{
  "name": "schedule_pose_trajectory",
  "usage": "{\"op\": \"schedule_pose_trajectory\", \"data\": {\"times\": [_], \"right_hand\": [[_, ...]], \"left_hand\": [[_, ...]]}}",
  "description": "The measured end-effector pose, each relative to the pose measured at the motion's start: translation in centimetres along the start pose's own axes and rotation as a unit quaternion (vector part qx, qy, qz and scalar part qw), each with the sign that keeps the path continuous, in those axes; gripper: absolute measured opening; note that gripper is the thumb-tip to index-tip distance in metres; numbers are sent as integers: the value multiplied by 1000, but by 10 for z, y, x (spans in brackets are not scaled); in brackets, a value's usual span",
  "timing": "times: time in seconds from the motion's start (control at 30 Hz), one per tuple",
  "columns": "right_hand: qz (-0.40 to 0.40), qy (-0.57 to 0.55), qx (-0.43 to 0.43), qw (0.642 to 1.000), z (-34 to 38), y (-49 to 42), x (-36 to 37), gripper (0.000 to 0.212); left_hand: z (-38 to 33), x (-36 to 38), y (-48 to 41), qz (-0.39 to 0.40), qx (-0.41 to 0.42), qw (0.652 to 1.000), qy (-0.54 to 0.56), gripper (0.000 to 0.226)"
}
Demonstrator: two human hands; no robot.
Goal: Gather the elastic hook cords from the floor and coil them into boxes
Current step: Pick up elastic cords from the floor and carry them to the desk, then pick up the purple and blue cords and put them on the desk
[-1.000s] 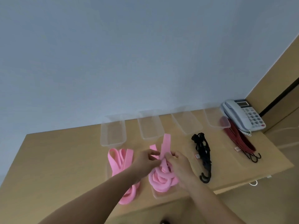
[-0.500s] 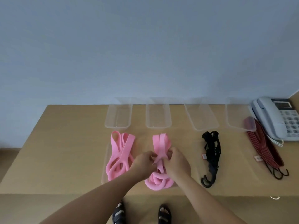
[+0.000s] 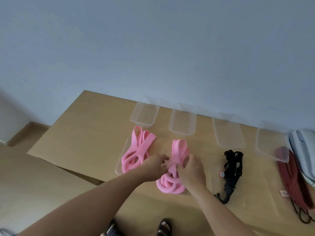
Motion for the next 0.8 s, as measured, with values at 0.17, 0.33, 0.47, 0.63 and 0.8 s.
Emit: {"op": "schedule_pose_trajectory", "data": {"times": [0.17,0.33,0.47,0.63,0.8], "right_hand": [[-69,103,-134,983,63,14,-26,32],[32,93,-227,969,159,34,4,35],[93,77,-289,950,254,87,46,52],[142,80,-400,902,376,187,110,54],[183,76,-490,849,466,298,177,54]], "left_hand": [[0,-65,26,-93,9,995,23,44],[50,-151,94,-204,-18,977,52,44],[124,-212,188,-295,-65,948,102,46],[232,-262,333,-403,-128,896,136,49],[331,-275,466,-489,-185,831,191,49]]}}
Point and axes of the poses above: each hand's wrist, its own y-axis away from the middle knuckle, its own x-axis out of the palm, z = x × y, the point moved 10 cm from there along -y, towards the middle knuckle, and after that the axes turned 12 degrees about y, right-handed, at the moved point
